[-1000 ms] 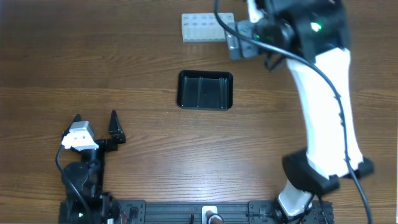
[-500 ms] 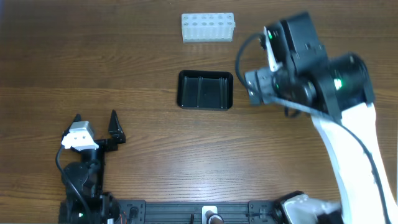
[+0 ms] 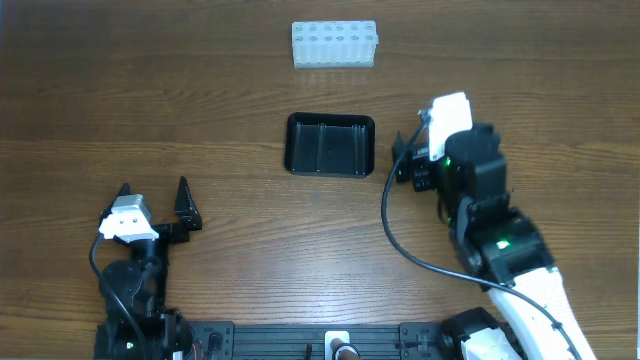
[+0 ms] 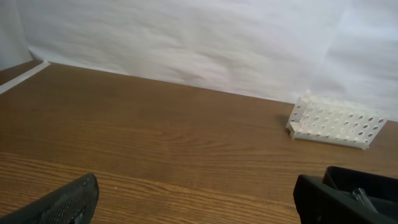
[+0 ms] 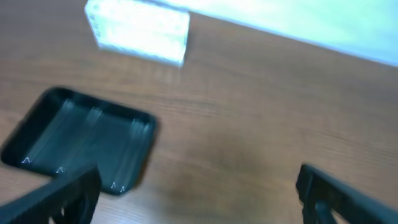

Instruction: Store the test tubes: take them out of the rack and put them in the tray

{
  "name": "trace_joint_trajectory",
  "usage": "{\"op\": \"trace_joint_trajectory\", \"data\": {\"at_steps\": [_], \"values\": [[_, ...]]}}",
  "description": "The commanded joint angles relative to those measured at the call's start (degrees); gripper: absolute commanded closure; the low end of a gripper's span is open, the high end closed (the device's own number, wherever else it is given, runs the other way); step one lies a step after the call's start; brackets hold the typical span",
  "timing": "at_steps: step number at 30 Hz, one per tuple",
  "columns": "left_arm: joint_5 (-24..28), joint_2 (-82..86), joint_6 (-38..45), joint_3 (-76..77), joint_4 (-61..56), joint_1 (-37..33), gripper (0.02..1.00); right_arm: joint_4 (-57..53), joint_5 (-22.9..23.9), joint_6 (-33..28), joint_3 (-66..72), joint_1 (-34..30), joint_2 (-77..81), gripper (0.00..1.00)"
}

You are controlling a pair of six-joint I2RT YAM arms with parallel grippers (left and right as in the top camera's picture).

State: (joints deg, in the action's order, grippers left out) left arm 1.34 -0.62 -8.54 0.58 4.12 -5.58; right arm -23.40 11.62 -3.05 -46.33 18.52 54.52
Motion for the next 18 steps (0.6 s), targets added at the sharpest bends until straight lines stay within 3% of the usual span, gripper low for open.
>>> {"op": "trace_joint_trajectory", "data": {"at_steps": [1, 6, 12, 18], "values": [[0.57, 0.35, 0.85, -0.24, 0.26, 0.22, 0.023, 13.22, 0.87, -1.31, 9.27, -1.36, -1.33, 0.007], [0.57, 0.35, 0.83, -0.24, 0.26, 0.22, 0.020, 38.71, 0.87, -1.31, 19.52, -4.17, -1.31, 0.007], [0.57, 0.35, 0.85, -0.24, 0.26, 0.22, 0.020, 60.26, 0.87, -1.31, 29.94, -9.31, -1.38, 0.009], [0.57, 0.35, 0.85, -0.24, 0.26, 0.22, 0.020, 64.57, 0.90, -1.31, 41.13, -13.77, -9.25, 0.009]]}}
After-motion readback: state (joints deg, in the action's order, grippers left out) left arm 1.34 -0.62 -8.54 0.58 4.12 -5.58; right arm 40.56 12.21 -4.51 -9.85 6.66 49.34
